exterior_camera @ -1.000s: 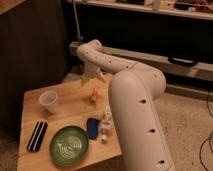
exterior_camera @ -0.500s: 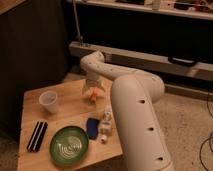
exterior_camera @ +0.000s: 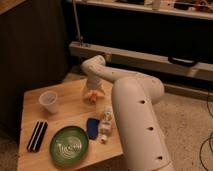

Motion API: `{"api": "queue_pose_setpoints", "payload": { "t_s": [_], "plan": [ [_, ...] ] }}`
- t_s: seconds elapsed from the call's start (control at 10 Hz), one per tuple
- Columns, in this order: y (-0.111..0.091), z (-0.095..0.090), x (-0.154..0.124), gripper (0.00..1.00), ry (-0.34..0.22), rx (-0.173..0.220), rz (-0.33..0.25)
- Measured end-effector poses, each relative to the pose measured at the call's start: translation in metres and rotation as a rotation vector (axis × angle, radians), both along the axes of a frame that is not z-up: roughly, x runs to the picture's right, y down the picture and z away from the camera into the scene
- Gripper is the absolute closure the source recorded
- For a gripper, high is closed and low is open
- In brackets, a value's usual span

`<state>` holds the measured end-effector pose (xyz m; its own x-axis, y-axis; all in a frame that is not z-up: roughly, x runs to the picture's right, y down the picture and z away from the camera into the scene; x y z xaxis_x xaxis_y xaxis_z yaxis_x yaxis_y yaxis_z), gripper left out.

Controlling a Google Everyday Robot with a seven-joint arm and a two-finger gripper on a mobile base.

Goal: Place the pepper in the ceramic cup

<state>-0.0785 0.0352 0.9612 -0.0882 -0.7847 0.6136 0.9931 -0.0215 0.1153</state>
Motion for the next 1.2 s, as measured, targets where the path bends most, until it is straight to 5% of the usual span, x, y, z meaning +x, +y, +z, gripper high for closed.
{"api": "queue_pose_setpoints", "payload": {
  "t_s": [0.4,1.0,1.2],
  "plan": [
    [0.012,0.011,-0.004,0.26,0.015,-0.031,-0.015],
    [0.012,0.013,-0.005,0.8,0.017,-0.05,-0.018],
    [0.006,0.01,-0.011,0.88,0.014,-0.041,-0.025]
  ]
}}
